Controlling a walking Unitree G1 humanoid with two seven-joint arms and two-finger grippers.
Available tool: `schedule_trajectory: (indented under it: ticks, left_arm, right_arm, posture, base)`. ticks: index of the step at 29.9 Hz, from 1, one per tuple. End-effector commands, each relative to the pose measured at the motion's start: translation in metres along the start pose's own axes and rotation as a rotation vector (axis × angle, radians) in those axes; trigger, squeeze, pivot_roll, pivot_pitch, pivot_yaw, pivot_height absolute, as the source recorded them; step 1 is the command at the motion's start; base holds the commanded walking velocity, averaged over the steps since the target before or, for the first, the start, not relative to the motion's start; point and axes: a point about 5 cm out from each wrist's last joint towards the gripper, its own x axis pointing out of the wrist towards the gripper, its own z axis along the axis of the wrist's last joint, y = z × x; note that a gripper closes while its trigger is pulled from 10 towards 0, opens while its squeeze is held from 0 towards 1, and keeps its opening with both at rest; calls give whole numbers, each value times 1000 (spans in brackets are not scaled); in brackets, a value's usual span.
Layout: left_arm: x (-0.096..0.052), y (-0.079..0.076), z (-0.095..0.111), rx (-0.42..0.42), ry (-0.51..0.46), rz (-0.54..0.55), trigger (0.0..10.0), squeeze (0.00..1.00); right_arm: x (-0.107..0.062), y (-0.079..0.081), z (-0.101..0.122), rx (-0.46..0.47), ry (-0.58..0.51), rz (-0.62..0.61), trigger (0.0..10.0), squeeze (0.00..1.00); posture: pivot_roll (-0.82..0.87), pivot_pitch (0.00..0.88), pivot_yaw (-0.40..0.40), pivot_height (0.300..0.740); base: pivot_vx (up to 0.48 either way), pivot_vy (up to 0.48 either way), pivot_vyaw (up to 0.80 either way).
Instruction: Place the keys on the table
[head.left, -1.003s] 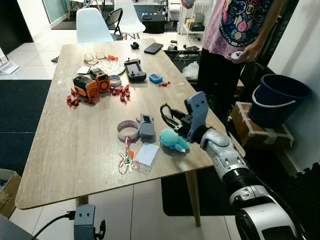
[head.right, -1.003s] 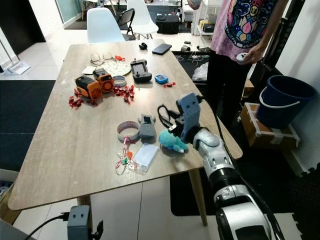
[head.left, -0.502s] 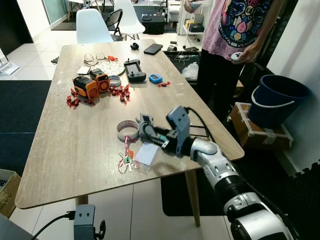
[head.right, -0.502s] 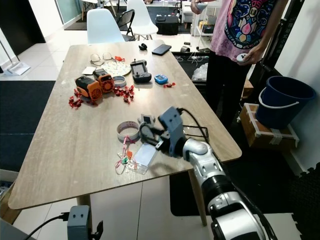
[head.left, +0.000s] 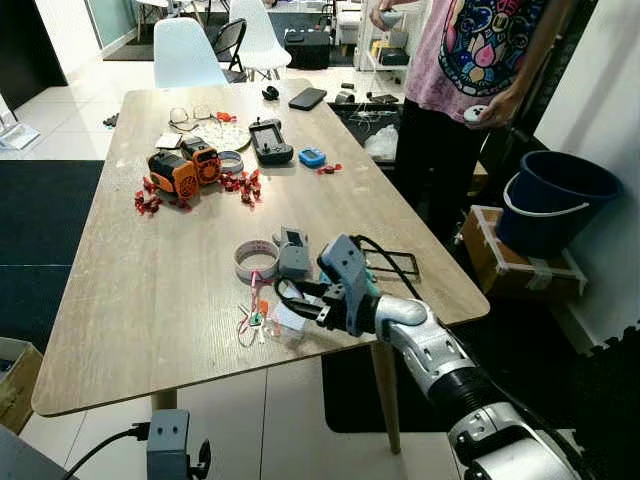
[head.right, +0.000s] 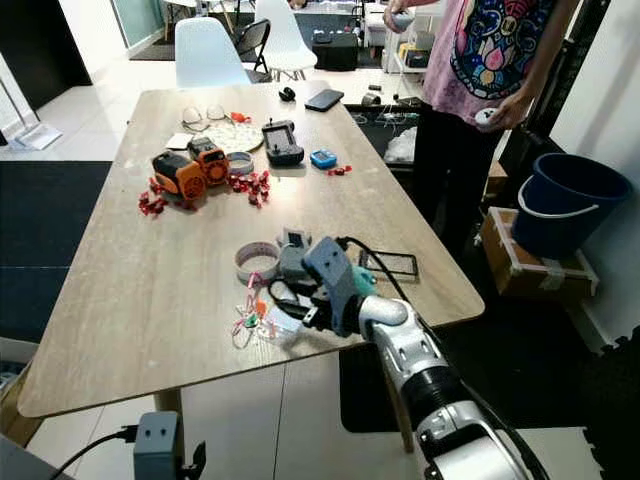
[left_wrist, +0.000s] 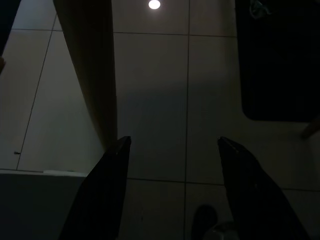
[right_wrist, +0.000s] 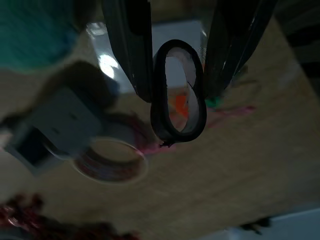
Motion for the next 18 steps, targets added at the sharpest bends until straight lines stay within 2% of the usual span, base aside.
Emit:
schedule_trajectory:
  ticks: [1,9,13,18]
  left_arm:
    - [-3,0,-5,-11,15,2,10000,0]
    - [-2,-1,-6,-15,23,-5,10000,0]
    - [-3,-1,-7,-17,31,-7,10000,0]
    - [-3,-1,-8,-16,37,-8,10000,0]
  right_arm:
    - [-4,-4,-7,22,30,-35,10000,0]
    - [-10,-8,-15,48,68,-68,10000,0]
    - [-15,-18,-20,84,87,-158,10000,0]
    - [-18,-21,-22,97,96,-179,10000,0]
  posture:
    - [61,59,-18,740]
    - [62,59,-19,740]
    - [61,59,-19,740]
    - [58,61,-17,740]
  base:
    - [0,0,0]
    - [0,0,0]
    - [0,0,0]
    - [0,0,0]
